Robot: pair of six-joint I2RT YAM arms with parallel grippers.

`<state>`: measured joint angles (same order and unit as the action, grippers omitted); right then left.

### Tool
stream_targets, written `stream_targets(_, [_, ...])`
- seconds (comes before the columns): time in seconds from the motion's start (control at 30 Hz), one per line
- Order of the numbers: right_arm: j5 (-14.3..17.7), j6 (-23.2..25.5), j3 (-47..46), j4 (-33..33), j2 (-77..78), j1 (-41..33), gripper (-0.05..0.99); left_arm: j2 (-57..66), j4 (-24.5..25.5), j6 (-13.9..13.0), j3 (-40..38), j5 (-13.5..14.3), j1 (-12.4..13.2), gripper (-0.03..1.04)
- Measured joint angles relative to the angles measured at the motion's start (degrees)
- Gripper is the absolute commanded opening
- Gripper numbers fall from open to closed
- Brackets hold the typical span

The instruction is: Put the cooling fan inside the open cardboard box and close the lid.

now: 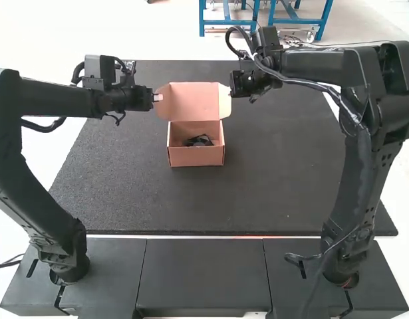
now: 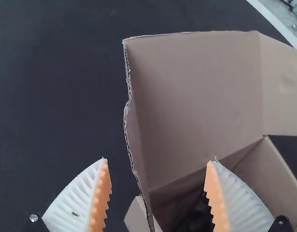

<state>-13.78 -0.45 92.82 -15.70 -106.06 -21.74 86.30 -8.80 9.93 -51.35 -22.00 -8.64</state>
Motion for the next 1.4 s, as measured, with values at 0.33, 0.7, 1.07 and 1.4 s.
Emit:
stream_targets(0.33, [-0.17,0.00,0.00,0.00,0.00,0.00,-0.02,2.58,-0.07,0.04,-0.31,-2.82,0.00,0.11])
stream_targets(0.7, [-1.07,0.00,0.00,-0.02,0.00,0.00,-0.02,3.43,-1.97,0.50,-0.37,-4.81,-0.02,0.01])
stream_targets(1.07, [-1.27,0.90,-0.02,0.00,0.11,-0.90,-0.02,3.41,0.46,0.90,-3.08,-5.01,-1.79,0.01])
stream_targets(1.4, [-1.51,1.70,-0.76,-0.90,0.35,-5.81,-0.02,2.80,6.47,0.90,-3.21,-4.68,-5.55,0.02])
